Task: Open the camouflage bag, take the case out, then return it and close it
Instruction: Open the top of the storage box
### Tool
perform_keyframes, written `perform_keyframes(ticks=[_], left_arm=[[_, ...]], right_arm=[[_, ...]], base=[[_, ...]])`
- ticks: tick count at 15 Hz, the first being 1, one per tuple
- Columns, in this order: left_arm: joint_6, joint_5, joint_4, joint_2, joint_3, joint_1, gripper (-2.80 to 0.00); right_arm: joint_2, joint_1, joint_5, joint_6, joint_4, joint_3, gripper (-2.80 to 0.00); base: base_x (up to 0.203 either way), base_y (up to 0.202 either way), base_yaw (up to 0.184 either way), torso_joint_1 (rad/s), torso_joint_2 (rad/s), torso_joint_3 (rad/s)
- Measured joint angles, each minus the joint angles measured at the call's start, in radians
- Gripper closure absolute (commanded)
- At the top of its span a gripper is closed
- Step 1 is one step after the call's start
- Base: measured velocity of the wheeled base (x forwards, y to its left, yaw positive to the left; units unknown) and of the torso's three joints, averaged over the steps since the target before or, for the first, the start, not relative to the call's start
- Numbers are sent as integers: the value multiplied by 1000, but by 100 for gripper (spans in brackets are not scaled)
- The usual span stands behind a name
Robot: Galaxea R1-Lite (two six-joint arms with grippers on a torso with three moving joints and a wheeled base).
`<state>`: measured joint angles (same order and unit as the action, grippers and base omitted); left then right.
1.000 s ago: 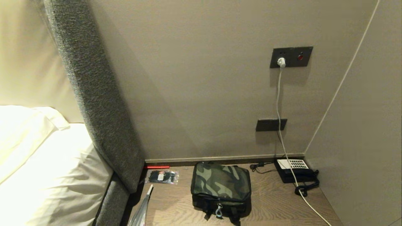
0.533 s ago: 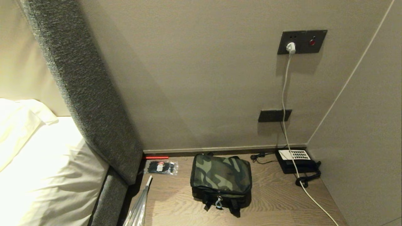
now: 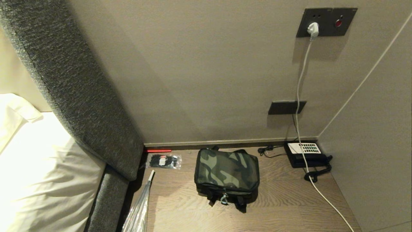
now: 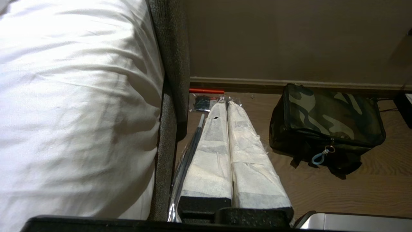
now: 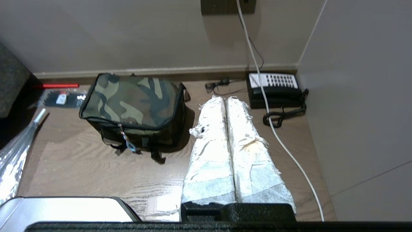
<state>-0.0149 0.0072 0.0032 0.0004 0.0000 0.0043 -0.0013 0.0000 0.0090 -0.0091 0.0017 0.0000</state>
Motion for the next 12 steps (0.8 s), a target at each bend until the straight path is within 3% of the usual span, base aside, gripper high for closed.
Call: perform_keyframes(ticks=[12], left_arm=[[0, 0, 0, 0, 0, 0, 0]], right_arm=[[0, 0, 0, 0, 0, 0, 0]], base=[[0, 0, 0, 2, 3, -196]])
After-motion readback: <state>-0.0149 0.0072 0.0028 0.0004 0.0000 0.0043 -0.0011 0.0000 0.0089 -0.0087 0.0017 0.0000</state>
